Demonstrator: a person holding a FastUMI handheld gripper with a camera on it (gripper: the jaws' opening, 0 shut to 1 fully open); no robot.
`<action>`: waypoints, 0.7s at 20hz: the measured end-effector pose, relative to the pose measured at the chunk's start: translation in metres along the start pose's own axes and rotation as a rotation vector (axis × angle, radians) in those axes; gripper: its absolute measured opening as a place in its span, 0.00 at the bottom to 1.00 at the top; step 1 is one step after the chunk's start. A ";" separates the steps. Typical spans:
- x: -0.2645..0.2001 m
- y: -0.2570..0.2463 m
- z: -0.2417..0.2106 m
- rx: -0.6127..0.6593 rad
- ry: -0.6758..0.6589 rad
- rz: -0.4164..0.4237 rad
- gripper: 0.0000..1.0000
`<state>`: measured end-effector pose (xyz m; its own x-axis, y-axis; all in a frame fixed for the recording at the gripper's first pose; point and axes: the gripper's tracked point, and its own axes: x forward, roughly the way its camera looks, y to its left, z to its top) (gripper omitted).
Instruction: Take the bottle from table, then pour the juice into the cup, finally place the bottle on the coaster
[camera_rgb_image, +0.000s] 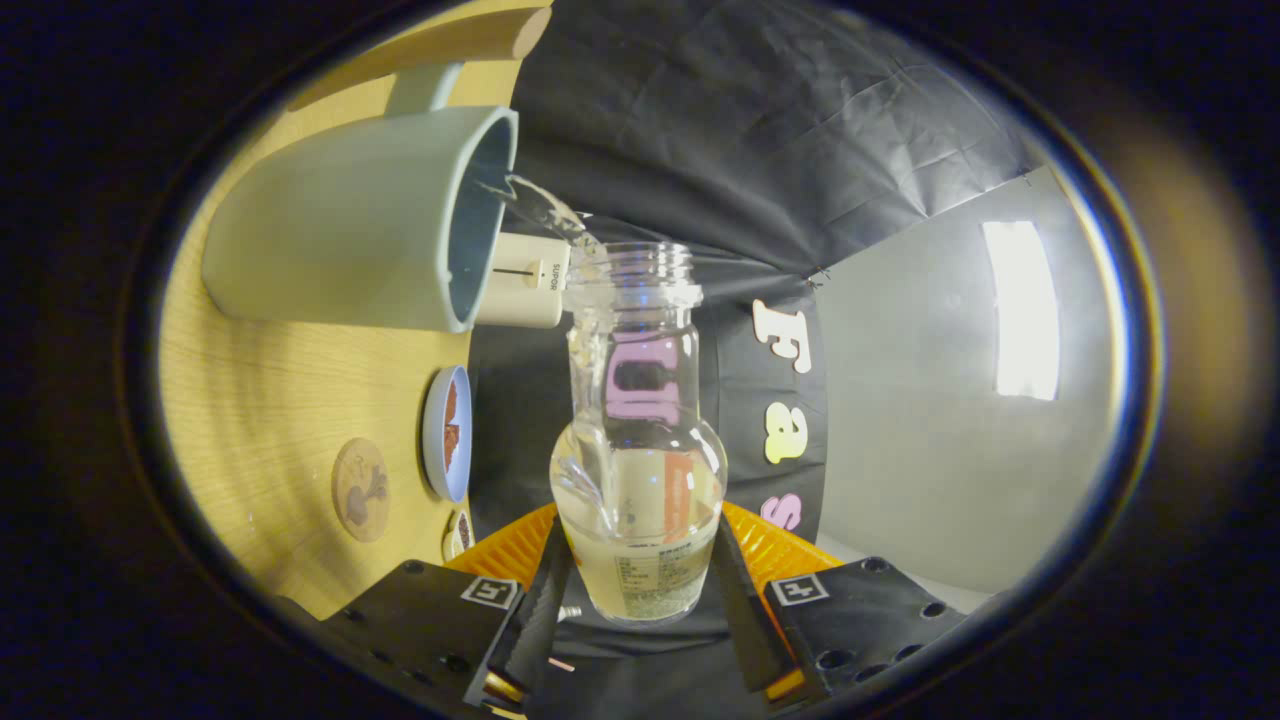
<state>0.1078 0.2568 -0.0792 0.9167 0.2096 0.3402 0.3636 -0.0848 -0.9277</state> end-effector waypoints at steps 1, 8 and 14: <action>0.000 0.001 0.001 0.000 -0.002 -0.001 0.76; 0.002 0.002 0.000 -0.032 -0.026 -0.021 0.76; -0.002 -0.008 0.001 -0.074 -0.036 -0.055 0.76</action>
<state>0.1027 0.2577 -0.0722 0.8891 0.2503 0.3832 0.4256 -0.1442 -0.8934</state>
